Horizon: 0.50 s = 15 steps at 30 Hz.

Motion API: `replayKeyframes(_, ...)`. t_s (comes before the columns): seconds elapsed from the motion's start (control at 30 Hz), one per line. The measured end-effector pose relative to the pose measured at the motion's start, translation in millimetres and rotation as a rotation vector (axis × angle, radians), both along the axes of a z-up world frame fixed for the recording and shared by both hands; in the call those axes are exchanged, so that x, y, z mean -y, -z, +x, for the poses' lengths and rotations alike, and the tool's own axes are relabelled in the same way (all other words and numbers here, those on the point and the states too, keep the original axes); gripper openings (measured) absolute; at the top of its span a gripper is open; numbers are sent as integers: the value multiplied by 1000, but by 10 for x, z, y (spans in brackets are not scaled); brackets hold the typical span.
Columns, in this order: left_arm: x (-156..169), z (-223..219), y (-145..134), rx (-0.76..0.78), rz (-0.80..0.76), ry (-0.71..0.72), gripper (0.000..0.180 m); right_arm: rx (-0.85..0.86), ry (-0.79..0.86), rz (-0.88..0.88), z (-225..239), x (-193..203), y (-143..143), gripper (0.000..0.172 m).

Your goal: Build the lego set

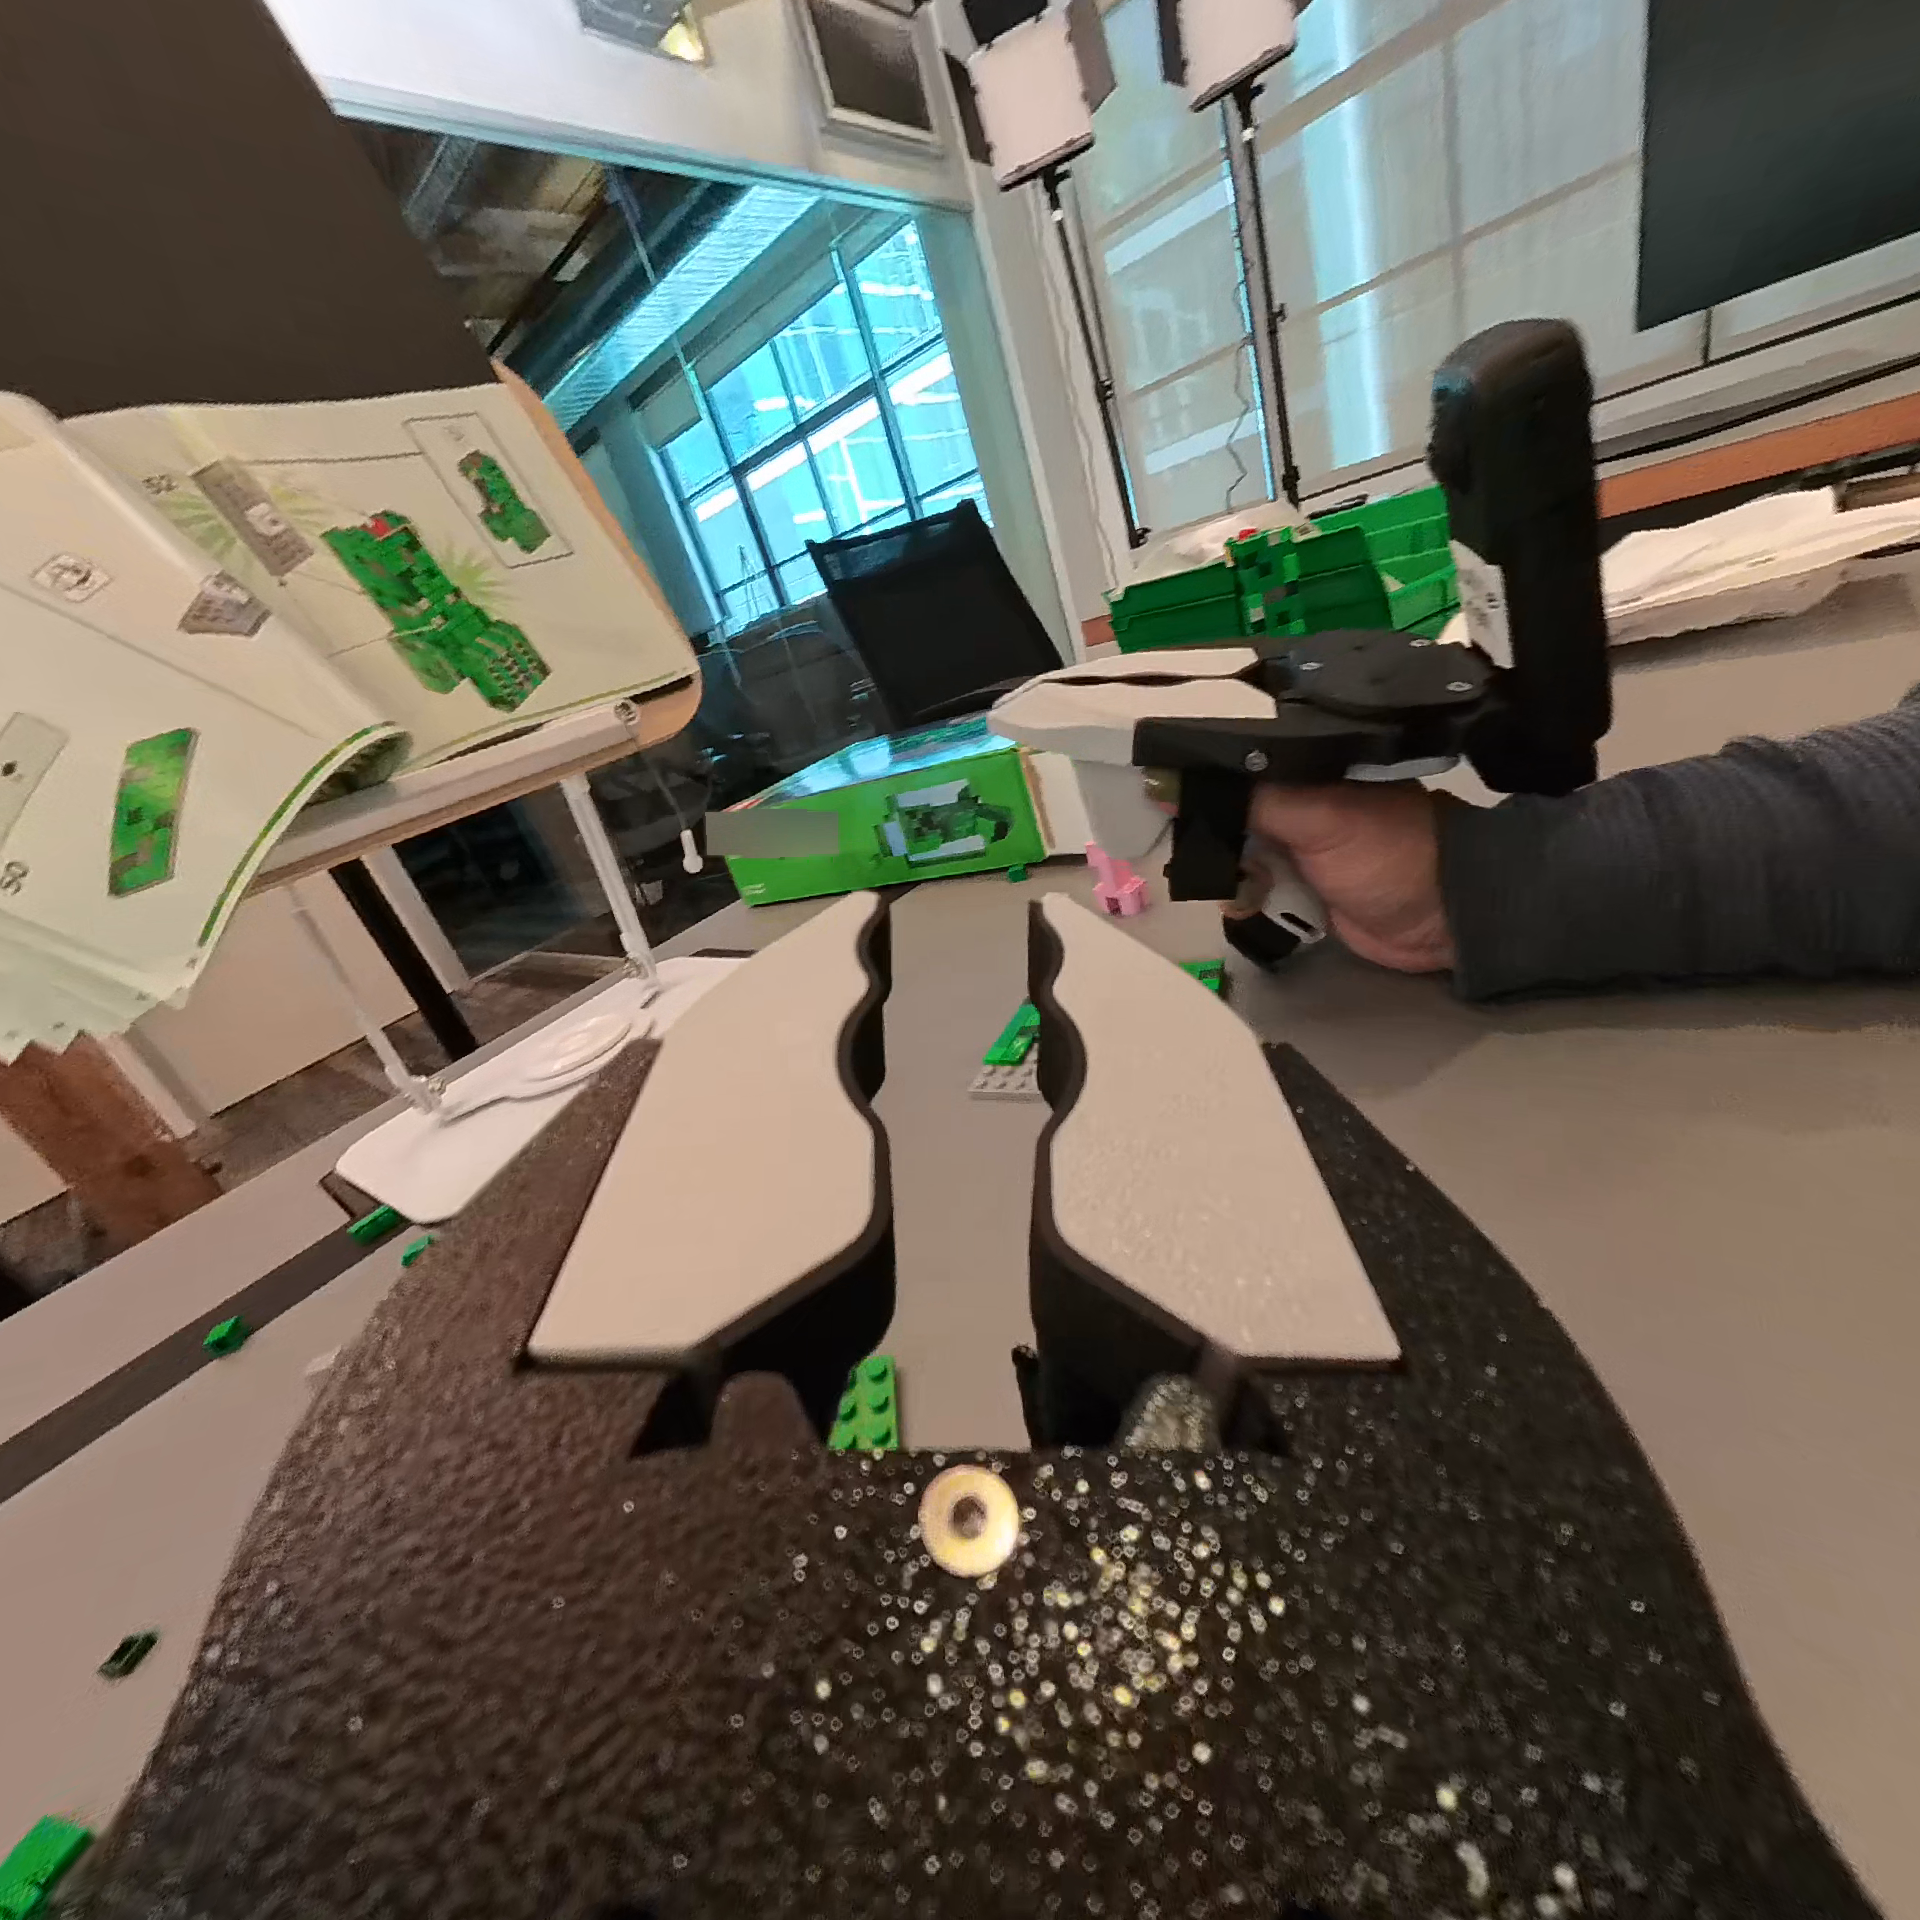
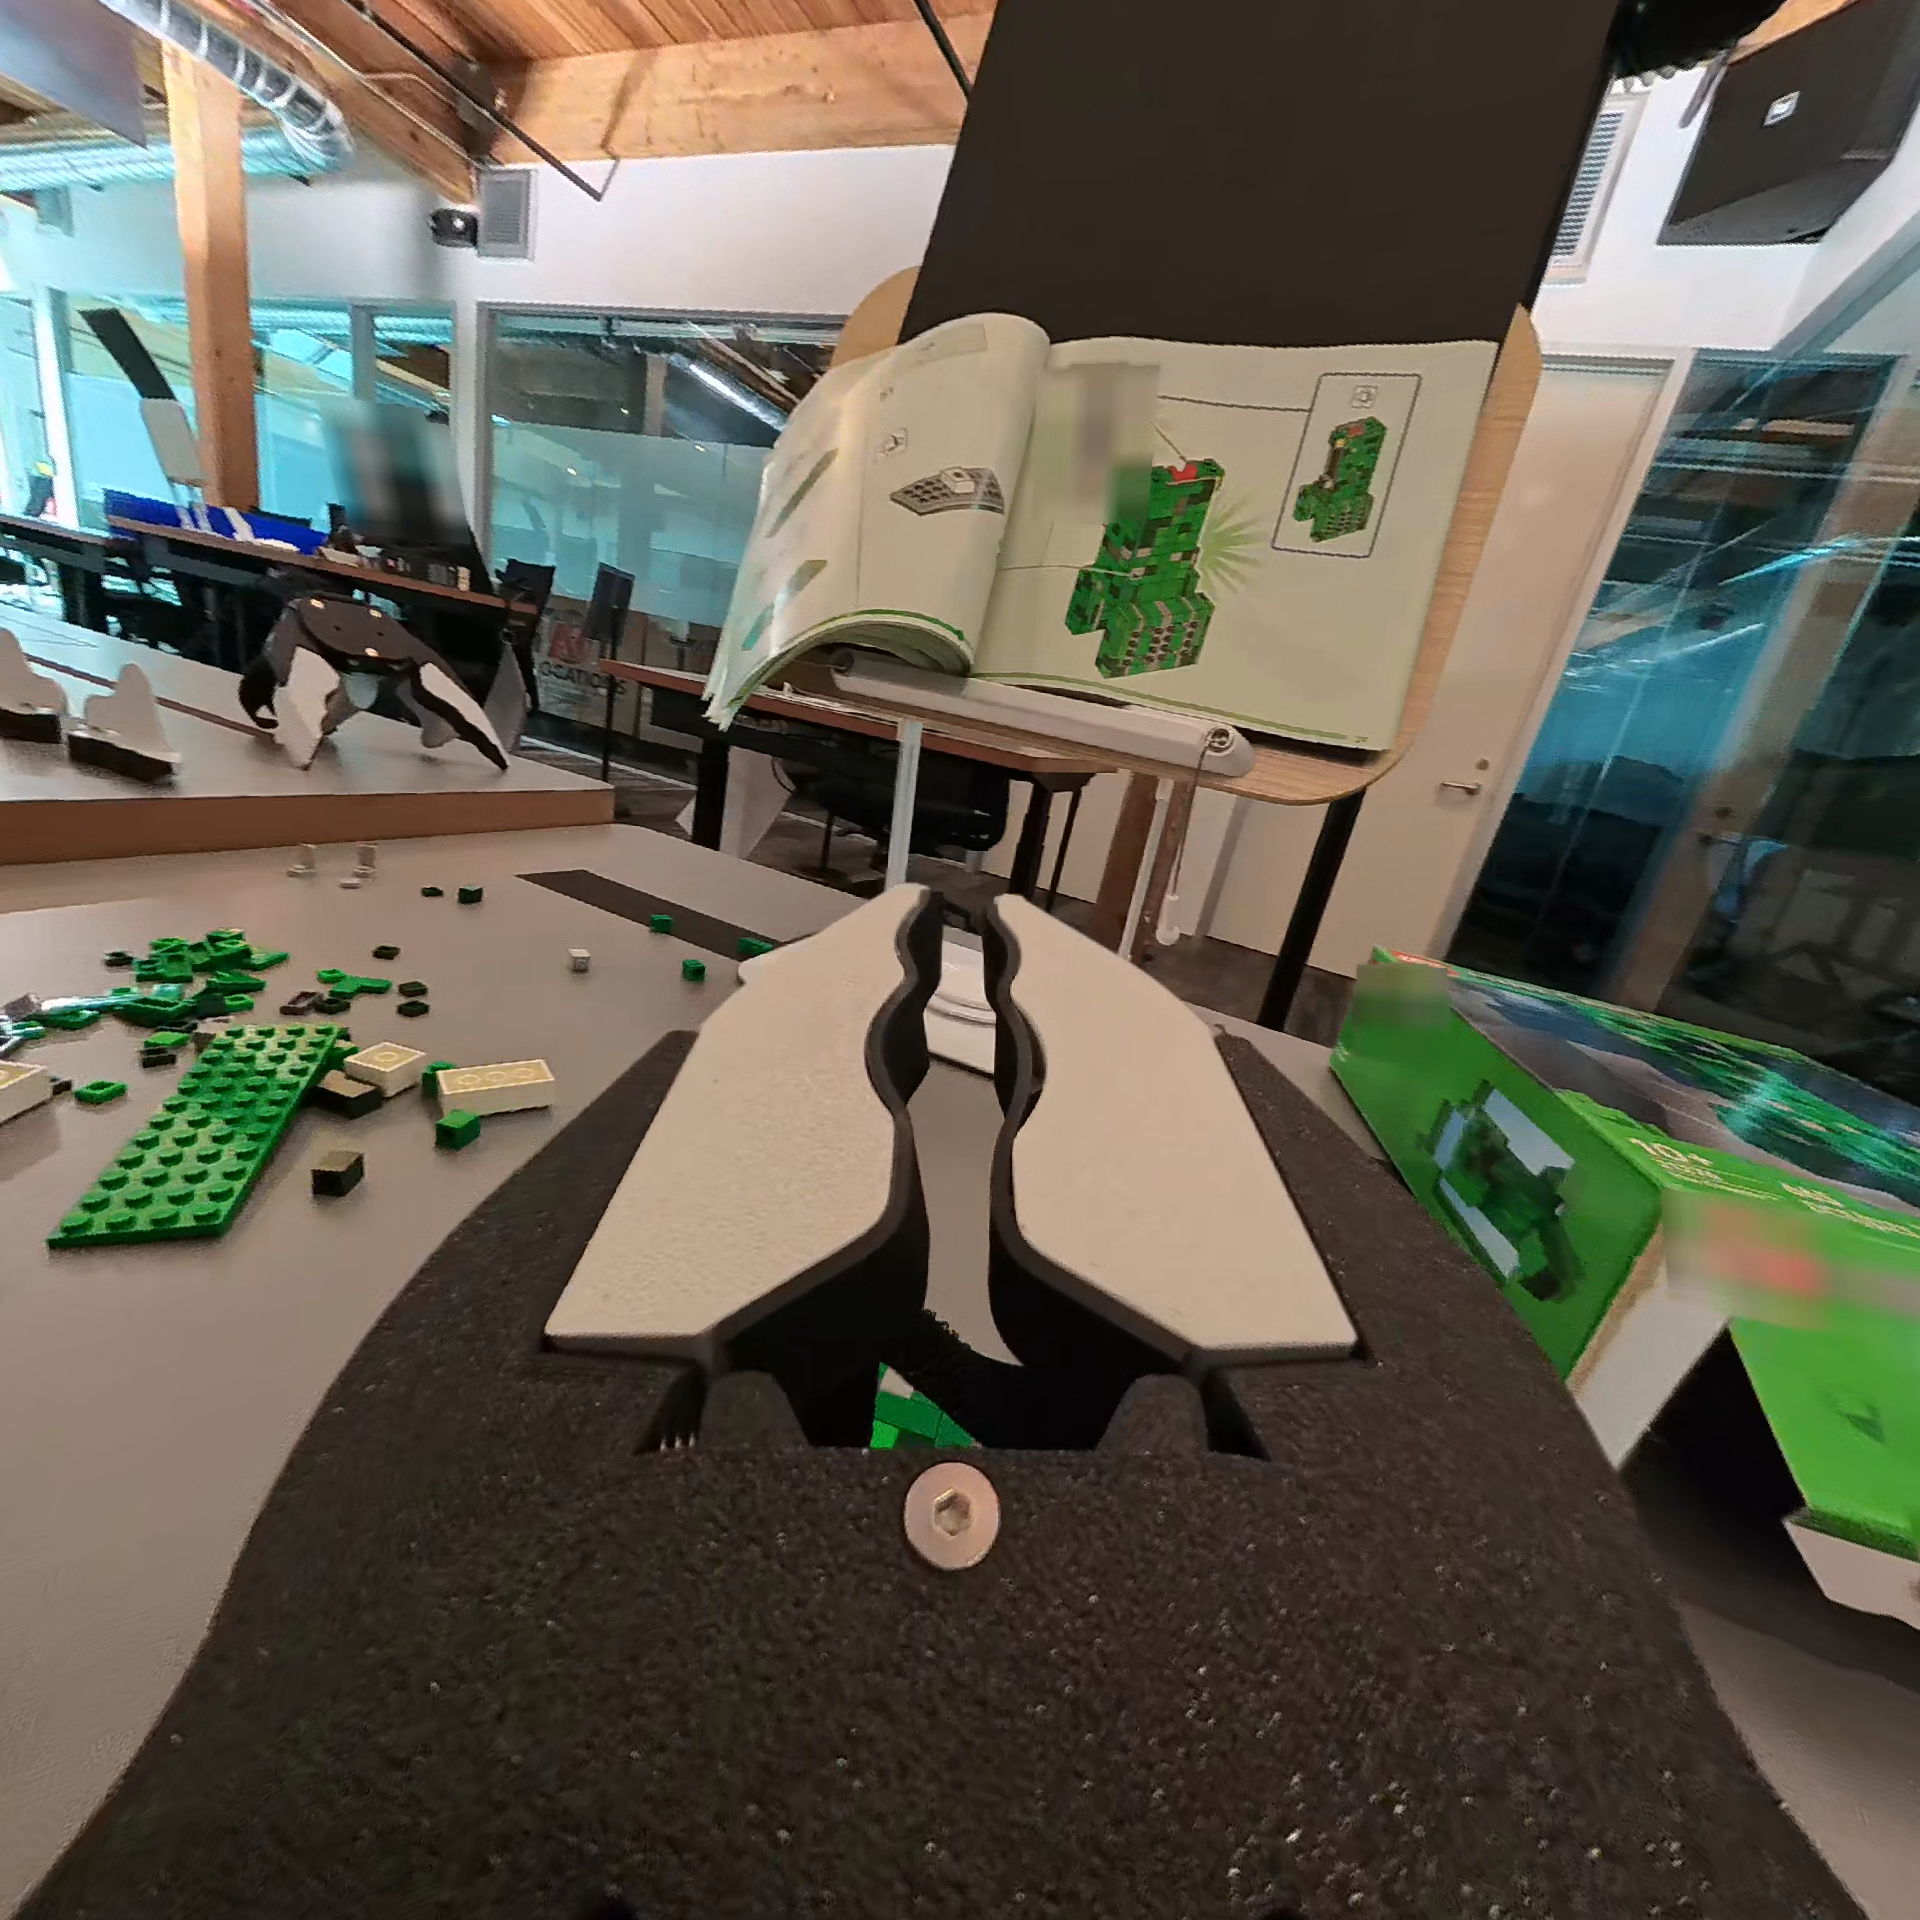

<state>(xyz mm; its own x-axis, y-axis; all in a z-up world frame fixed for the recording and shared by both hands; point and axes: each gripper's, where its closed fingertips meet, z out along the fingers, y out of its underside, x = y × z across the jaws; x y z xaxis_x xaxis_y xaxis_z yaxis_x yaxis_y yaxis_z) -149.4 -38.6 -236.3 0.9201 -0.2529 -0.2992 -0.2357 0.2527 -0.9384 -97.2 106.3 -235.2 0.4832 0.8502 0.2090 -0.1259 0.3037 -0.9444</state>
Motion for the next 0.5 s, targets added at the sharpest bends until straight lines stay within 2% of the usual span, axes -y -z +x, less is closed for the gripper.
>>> replayKeyframes(0.17, 49, 42, -18, -36, 22, 8, 20, -9, 32, 7, 45, -34, -15, 4)
replayKeyframes(0.5, 45, -27, -28, 16, 19, 7, 16, 21, 27, -38, 32, -61, 44, 0)
